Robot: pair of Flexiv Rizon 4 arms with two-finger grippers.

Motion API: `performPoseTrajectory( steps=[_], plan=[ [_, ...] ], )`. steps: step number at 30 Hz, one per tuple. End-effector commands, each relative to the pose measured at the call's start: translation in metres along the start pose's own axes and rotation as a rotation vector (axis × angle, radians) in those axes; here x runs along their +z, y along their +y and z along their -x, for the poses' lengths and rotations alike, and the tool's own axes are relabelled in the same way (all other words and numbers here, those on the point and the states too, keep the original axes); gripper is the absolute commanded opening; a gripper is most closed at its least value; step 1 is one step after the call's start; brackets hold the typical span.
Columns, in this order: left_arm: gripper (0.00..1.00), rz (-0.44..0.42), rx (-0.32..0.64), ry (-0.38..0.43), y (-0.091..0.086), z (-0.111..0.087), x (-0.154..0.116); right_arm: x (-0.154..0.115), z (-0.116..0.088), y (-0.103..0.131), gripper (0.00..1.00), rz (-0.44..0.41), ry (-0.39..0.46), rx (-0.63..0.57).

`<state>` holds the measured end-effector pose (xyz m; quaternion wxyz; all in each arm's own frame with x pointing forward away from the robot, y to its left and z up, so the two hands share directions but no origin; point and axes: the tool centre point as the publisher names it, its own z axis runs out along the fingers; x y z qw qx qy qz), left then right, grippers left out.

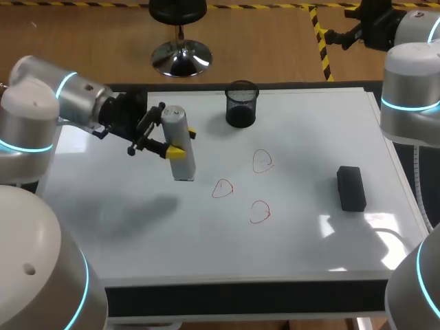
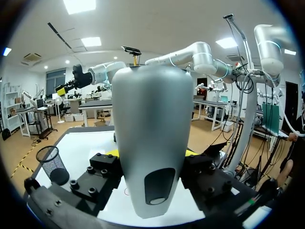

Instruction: Pick up the inspection probe, press it on each red-marked spot on the whiteboard one by one, put down the probe, pick up the eraser, and wipe off all the red marks.

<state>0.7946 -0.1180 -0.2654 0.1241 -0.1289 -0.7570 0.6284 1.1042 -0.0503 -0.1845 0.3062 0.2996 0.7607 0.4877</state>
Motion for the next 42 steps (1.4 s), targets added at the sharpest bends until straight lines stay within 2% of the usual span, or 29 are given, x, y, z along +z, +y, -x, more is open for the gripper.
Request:
performPoseTrajectory(
  steps=[1, 8, 18, 30, 42],
  plan=[
    [0.00, 0.000, 0.001, -0.002, 0.000, -0.001, 0.009, 0.000, 0.000, 0.000, 1.00, 0.000, 0.000, 0.000],
    [0.00, -0.007, 0.018, 0.015, 0.000, -0.005, 0.025, 0.000, 0.000, 0.000, 1.00, 0.000, 0.000, 0.000],
    [0.00, -0.021, 0.041, 0.004, 0.003, 0.002, 0.045, 0.000, 0.000, 0.000, 1.00, 0.000, 0.000, 0.000],
    [0.00, -0.020, 0.027, 0.018, 0.017, 0.013, 0.073, 0.000, 0.000, 0.000, 1.00, 0.000, 0.000, 0.000],
    [0.00, -0.004, 0.032, 0.014, 0.030, 0.022, 0.085, 0.000, 0.000, 0.000, 1.00, 0.000, 0.000, 0.000]
  ],
)
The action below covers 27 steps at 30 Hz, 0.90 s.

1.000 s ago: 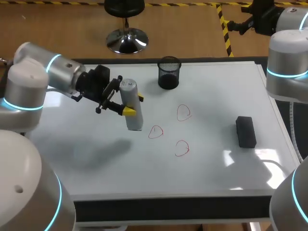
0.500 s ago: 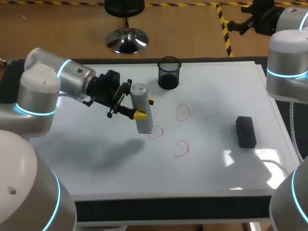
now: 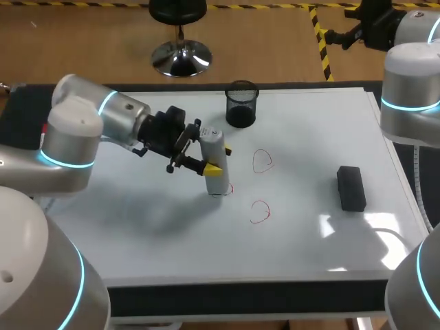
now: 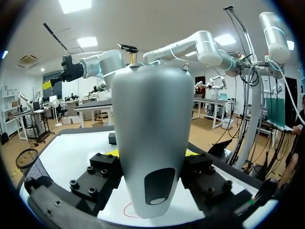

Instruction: Pick up the inspection probe, press it on each red-marked spot on the whiteboard one by one, put down the probe, pick up the eraser, and wipe off all the red marks.

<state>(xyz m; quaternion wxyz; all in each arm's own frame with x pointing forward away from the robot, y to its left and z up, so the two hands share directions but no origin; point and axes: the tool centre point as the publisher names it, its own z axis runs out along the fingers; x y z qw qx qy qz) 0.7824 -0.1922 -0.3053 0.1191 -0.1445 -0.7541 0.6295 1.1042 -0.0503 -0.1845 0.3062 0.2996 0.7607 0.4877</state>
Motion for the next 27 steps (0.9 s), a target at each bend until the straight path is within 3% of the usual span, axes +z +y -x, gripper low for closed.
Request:
performPoseTrajectory(
  steps=[1, 27],
  plan=[
    [0.00, -0.001, -0.001, -0.004, 0.006, 0.008, 0.006, 0.000, 0.000, 0.000, 1.00, 0.000, 0.000, 0.000],
    [0.00, 0.032, -0.020, -0.017, 0.034, 0.013, 0.011, 0.000, 0.000, 0.000, 1.00, 0.000, 0.000, 0.000]
  ],
)
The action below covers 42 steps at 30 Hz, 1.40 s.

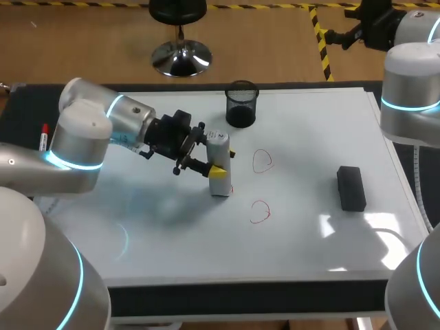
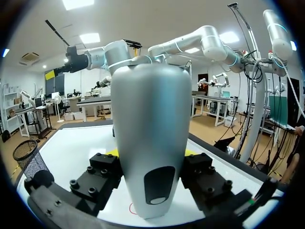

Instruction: Pick up the inspection probe, press it on each red-marked spot on the whiteboard one by one, put down the probe, pick up the eraser, and wipe off all the red marks.

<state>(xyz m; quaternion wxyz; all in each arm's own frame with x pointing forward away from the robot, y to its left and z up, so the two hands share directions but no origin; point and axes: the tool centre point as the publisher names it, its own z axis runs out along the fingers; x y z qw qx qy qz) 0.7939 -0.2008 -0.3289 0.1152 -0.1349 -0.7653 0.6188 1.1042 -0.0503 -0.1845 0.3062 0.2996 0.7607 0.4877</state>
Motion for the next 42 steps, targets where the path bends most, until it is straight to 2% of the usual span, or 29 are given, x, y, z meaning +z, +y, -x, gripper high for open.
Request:
performPoseTrajectory(
  steps=[1, 10, 35, 38, 42],
  plan=[
    [0.00, 0.005, -0.007, 0.002, 0.013, -0.001, 0.004, 0.000, 0.000, 0.000, 1.00, 0.000, 0.000, 0.000],
    [0.00, 0.015, -0.016, 0.004, 0.019, -0.003, 0.001, 0.000, 0.000, 0.000, 1.00, 0.000, 0.000, 0.000],
    [0.00, 0.016, -0.012, 0.019, 0.020, -0.004, -0.001, 0.000, 0.000, 0.000, 1.00, 0.000, 0.000, 0.000],
    [0.00, 0.016, -0.012, 0.019, 0.020, -0.004, -0.001, 0.002, 0.000, 0.010, 1.00, -0.075, 0.035, 0.048],
    [0.00, 0.016, -0.012, 0.019, 0.020, -0.004, -0.001, -0.014, -0.009, 0.024, 1.00, -0.171, 0.042, 0.129]
  ],
)
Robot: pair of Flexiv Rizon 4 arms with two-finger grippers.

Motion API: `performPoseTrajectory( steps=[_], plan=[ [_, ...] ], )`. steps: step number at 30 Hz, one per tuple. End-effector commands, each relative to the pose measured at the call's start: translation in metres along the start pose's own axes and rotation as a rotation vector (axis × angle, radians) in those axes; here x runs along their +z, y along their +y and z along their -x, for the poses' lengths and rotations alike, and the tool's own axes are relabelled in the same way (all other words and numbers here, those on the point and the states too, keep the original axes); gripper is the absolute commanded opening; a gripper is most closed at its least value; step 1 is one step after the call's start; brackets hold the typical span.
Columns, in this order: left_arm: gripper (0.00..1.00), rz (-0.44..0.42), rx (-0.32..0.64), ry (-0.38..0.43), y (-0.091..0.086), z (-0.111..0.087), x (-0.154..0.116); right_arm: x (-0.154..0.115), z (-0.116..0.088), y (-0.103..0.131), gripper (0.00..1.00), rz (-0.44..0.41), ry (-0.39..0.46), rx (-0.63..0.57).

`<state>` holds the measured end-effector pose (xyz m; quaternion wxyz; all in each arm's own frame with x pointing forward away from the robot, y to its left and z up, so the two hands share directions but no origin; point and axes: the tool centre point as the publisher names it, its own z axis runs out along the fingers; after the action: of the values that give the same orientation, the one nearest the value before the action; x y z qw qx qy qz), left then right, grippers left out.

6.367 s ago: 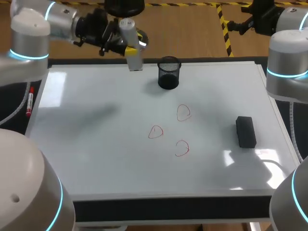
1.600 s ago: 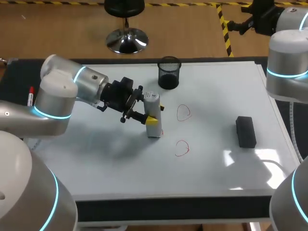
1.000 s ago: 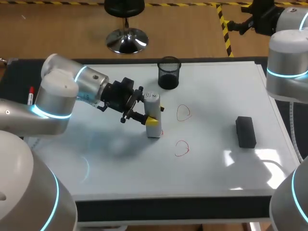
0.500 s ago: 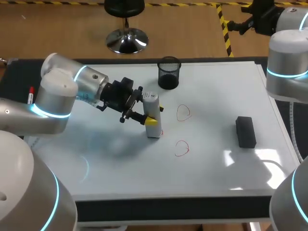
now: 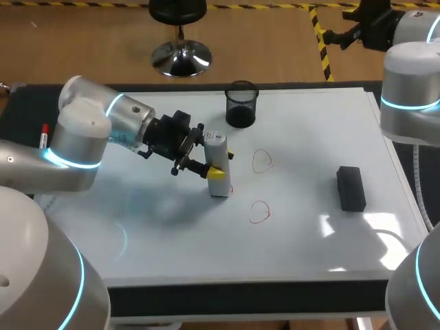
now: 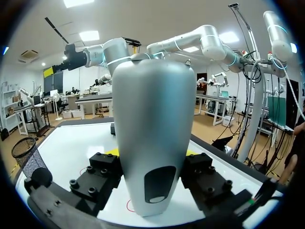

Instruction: Pick up the inspection probe, press it on each red-marked spot on the whiteboard one by one, put down the probe, pick up the eraser, and wipe off all the red marks.

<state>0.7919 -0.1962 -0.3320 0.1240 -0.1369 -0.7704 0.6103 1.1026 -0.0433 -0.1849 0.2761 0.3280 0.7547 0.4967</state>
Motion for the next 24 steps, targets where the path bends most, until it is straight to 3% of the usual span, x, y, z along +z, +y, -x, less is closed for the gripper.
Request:
performPoseTrajectory(
  steps=[1, 6, 7, 9, 24],
  plan=[
    [0.00, -0.002, -0.001, 0.002, 0.016, -0.001, 0.003, -0.022, -0.007, 0.023, 1.00, -0.162, 0.025, 0.072],
    [0.00, -0.002, -0.001, 0.002, 0.016, -0.001, 0.003, -0.041, -0.027, 0.038, 1.00, -0.297, 0.016, 0.183],
    [0.00, -0.002, -0.001, 0.002, 0.016, -0.001, 0.003, -0.043, -0.033, 0.041, 1.00, -0.371, 0.037, 0.236],
    [0.00, -0.002, -0.001, 0.002, 0.016, -0.001, 0.003, -0.048, -0.046, 0.044, 1.00, -0.615, 0.062, 0.377],
    [0.00, -0.002, -0.001, 0.002, 0.016, -0.001, 0.003, -0.048, -0.046, 0.044, 1.00, -0.615, 0.062, 0.377]
  ],
)
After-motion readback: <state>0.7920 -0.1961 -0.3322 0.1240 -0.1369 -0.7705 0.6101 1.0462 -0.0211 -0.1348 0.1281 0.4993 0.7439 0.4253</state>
